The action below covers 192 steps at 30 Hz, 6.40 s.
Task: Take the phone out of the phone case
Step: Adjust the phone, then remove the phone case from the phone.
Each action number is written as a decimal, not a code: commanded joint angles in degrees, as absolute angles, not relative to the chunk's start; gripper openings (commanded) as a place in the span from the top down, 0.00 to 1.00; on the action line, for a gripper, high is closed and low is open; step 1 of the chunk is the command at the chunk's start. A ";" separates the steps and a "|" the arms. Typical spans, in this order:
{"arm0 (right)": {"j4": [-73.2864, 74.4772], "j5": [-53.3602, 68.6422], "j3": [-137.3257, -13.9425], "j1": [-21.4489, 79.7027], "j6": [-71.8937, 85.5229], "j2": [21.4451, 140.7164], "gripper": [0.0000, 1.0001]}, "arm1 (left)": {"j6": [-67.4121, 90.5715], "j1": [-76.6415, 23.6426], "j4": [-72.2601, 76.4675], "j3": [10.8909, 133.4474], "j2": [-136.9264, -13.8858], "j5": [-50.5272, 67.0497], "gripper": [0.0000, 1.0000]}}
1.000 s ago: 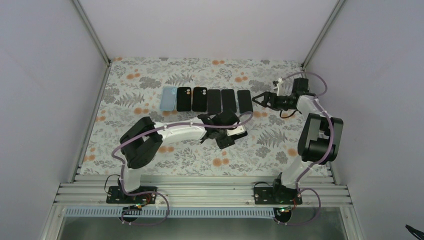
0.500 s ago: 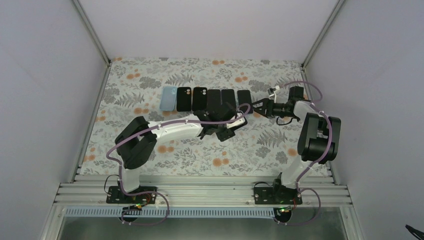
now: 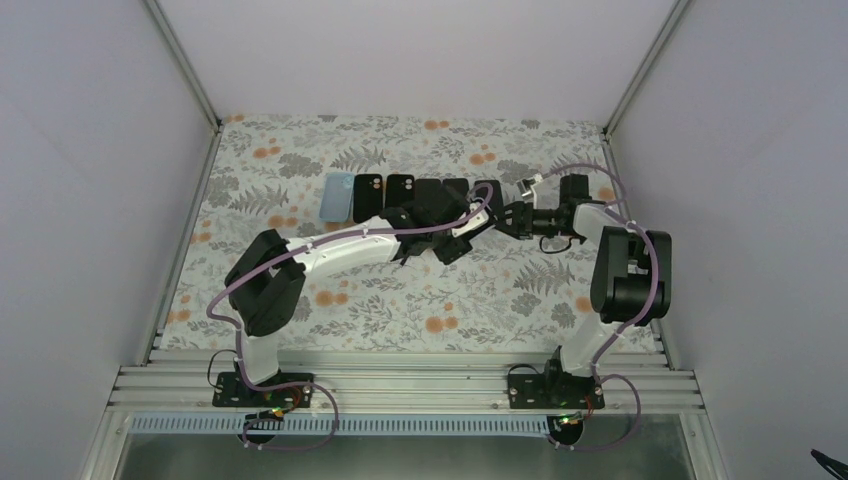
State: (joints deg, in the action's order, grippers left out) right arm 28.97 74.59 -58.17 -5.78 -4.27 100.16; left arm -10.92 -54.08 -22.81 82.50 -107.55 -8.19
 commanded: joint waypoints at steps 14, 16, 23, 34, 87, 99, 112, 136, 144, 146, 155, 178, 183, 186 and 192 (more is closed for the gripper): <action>26.98 80.63 -60.42 -2.81 -1.42 100.42 0.88 | -7.67 -53.81 -21.08 87.27 -105.69 -6.79 0.78; 27.06 80.52 -60.67 -2.80 -1.41 100.25 0.94 | -7.74 -53.75 -21.39 87.46 -105.68 -6.18 0.73; 29.14 80.41 -62.42 -2.81 -3.17 99.97 0.96 | -8.26 -52.49 -23.35 87.28 -103.88 -1.27 0.30; 36.40 81.80 -65.78 -2.77 -12.31 99.45 0.96 | -12.43 -45.74 -28.70 83.80 -94.93 21.19 0.00; 65.00 63.85 -84.38 20.59 -45.94 88.68 0.94 | -27.51 -31.82 -42.48 81.75 -93.16 58.09 0.82; 57.87 70.06 -89.06 19.01 -35.18 89.74 0.43 | -20.00 -28.30 -36.92 82.31 -89.81 63.94 0.98; 35.97 73.55 -81.68 18.12 -11.23 88.16 0.25 | -9.65 -24.29 -29.34 84.43 -88.99 69.78 0.98; 29.62 72.97 -79.62 19.23 -2.30 86.67 0.96 | -6.92 -24.44 -29.29 88.09 -91.08 65.83 0.77; 26.12 78.00 -83.07 17.34 1.80 86.52 0.96 | -10.80 -23.83 -32.45 88.52 -89.26 66.58 0.41; 24.17 79.09 -83.27 16.70 3.99 86.32 0.96 | -11.27 -23.75 -32.43 87.77 -88.51 67.24 0.36; 20.62 83.94 -84.51 13.33 8.30 85.40 0.96 | -13.38 -21.74 -33.77 83.75 -85.38 71.01 0.20; 15.65 83.76 -81.24 13.18 12.83 81.74 0.96 | -13.54 -25.93 -30.41 76.93 -84.55 68.55 0.43; 16.47 82.80 -81.00 13.22 12.14 81.83 0.96 | -13.84 -25.93 -30.50 77.14 -84.37 69.00 0.48; 16.52 82.88 -80.91 13.23 12.05 82.01 0.96 | -13.58 -25.93 -30.49 77.46 -84.51 69.14 0.51; 16.87 82.75 -80.74 13.27 11.95 81.97 0.96 | -13.26 -25.93 -30.19 78.03 -85.10 69.85 0.56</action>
